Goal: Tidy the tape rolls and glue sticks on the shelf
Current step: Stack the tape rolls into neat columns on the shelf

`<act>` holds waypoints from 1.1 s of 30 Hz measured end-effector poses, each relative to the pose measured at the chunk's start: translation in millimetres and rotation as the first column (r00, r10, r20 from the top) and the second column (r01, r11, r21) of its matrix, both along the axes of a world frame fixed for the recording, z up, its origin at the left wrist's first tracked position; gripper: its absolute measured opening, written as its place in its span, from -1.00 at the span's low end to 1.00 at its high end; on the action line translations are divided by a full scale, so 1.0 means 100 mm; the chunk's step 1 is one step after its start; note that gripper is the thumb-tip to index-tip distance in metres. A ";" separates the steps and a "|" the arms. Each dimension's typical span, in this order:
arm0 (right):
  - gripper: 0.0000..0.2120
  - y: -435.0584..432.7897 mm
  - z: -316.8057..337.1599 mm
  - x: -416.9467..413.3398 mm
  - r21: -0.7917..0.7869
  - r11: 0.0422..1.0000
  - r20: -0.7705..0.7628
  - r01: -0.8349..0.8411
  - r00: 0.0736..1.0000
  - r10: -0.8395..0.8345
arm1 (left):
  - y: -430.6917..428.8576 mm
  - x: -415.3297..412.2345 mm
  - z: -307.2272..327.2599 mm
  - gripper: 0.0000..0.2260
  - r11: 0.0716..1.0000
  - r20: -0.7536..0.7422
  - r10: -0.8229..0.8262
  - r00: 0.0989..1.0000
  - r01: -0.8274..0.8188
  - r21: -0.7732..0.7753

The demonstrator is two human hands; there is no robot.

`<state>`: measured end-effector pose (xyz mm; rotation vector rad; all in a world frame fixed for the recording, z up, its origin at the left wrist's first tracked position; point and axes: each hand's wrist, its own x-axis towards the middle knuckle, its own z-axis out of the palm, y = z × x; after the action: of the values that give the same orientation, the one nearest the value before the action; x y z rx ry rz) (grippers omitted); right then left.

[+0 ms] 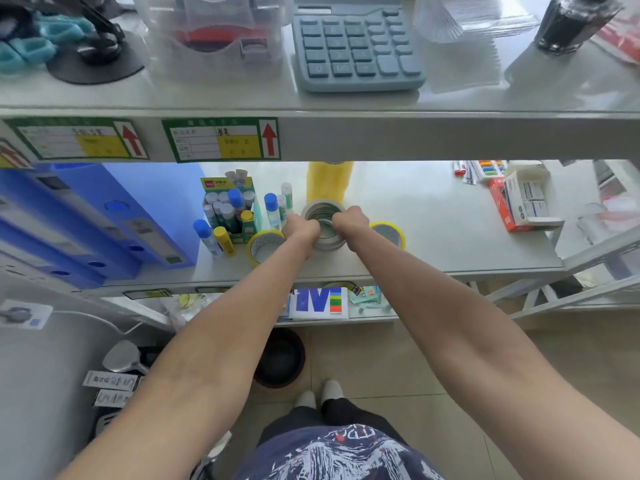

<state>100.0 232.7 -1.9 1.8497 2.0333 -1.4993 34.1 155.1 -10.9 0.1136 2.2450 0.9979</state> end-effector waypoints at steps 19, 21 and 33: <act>-0.65 0.10 -0.08 -0.17 -0.140 0.989 -0.079 0.053 0.995 -0.065 | 0.05 -0.09 0.11 -0.57 0.998 0.086 0.052 0.995 -0.055 0.037; -0.69 0.12 0.07 -0.12 -0.105 0.994 -0.084 0.038 0.995 -0.047 | 0.09 -0.06 0.22 -0.57 0.997 0.078 0.050 0.996 -0.054 0.049; -0.66 0.87 0.61 0.88 0.024 0.992 -0.102 0.126 0.987 -0.123 | 0.79 0.91 0.81 -0.63 0.984 0.033 -0.112 0.993 0.107 0.142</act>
<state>187.8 319.4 59.1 1.9862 2.0268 -1.6321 125.4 233.9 70.0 0.2727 2.1062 1.0876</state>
